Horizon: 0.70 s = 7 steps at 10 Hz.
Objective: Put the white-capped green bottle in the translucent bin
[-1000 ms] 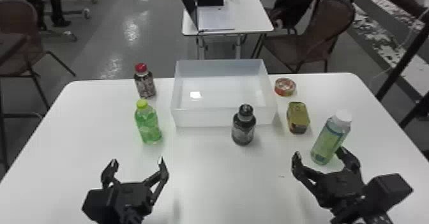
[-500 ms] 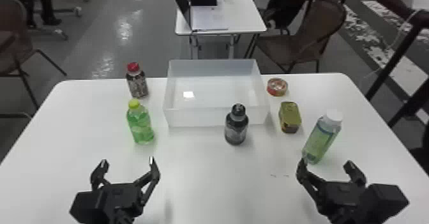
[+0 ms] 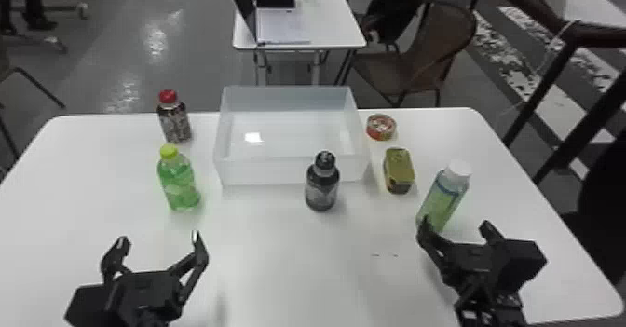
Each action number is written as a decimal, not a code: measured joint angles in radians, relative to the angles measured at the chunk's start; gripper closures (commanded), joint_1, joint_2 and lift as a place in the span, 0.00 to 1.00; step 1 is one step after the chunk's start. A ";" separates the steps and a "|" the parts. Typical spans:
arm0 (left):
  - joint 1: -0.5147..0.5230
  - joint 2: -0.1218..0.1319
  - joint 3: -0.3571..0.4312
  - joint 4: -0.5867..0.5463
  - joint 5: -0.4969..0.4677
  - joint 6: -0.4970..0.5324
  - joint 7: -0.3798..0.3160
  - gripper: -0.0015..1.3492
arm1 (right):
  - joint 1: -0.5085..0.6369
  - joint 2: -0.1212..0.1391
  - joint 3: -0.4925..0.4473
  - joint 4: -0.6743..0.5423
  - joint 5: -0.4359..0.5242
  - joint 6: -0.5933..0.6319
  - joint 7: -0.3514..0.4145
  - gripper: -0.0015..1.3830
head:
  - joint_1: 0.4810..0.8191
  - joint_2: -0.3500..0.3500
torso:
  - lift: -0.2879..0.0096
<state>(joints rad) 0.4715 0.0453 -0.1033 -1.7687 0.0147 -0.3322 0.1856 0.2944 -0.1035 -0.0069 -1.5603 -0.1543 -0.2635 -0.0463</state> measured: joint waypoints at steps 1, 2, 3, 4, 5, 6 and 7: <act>0.001 -0.003 0.001 0.000 0.001 0.000 0.000 0.11 | -0.023 0.002 0.002 0.030 0.002 -0.009 0.001 0.08 | 0.63 0.39 | 0.58; 0.003 -0.007 0.003 0.000 0.002 -0.002 0.000 0.11 | -0.055 0.008 0.002 0.070 0.004 -0.024 0.026 0.08 | 0.63 0.39 | 0.58; 0.004 -0.009 0.004 0.000 0.002 -0.002 -0.001 0.11 | -0.090 0.007 0.002 0.106 0.004 -0.036 0.070 0.08 | 0.63 0.41 | 0.58; 0.003 -0.010 0.004 0.000 0.003 -0.003 -0.002 0.11 | -0.126 0.001 0.002 0.142 0.004 -0.048 0.103 0.08 | 0.63 0.42 | 0.58; 0.003 -0.009 0.004 0.000 0.005 -0.004 -0.002 0.11 | -0.153 -0.002 0.002 0.165 0.006 -0.055 0.117 0.09 | 0.63 0.42 | 0.58; 0.004 -0.009 0.004 0.000 0.005 -0.003 -0.002 0.11 | -0.164 -0.002 0.002 0.171 0.009 -0.056 0.117 0.23 | 0.63 0.42 | 0.58; 0.002 -0.011 0.004 0.001 0.005 -0.002 -0.003 0.11 | -0.167 -0.004 0.002 0.172 0.010 -0.056 0.117 0.54 | 0.63 0.42 | 0.58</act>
<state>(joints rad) 0.4738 0.0339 -0.0995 -1.7676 0.0199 -0.3340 0.1826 0.1270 -0.1070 -0.0046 -1.3883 -0.1443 -0.3196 0.0706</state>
